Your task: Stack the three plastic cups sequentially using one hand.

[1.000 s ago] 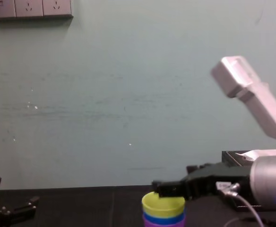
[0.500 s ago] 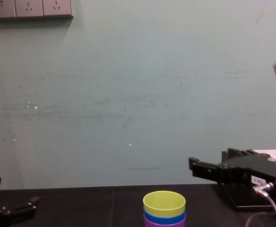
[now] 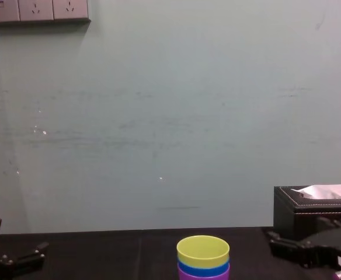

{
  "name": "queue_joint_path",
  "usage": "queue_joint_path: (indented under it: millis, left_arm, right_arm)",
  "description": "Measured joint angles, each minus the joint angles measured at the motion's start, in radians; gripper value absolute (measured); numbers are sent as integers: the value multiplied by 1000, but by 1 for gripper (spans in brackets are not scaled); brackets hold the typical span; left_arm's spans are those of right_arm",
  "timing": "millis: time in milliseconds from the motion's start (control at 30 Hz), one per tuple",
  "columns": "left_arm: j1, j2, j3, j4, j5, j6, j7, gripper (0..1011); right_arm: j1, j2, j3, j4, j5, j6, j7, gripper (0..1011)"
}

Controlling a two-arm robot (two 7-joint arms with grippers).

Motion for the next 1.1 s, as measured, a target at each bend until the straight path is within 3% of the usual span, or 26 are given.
queue_joint_path:
  millis: [167, 1100]
  left_arm:
    - [0, 0, 0, 0, 0, 0, 0, 1000]
    - [0, 0, 0, 0, 0, 0, 0, 1000]
  right_arm:
    - [-1, -11, 11, 27, -23, -1, -17, 1003]
    - [-1, -8, 7, 20, -17, -1, -14, 1002]
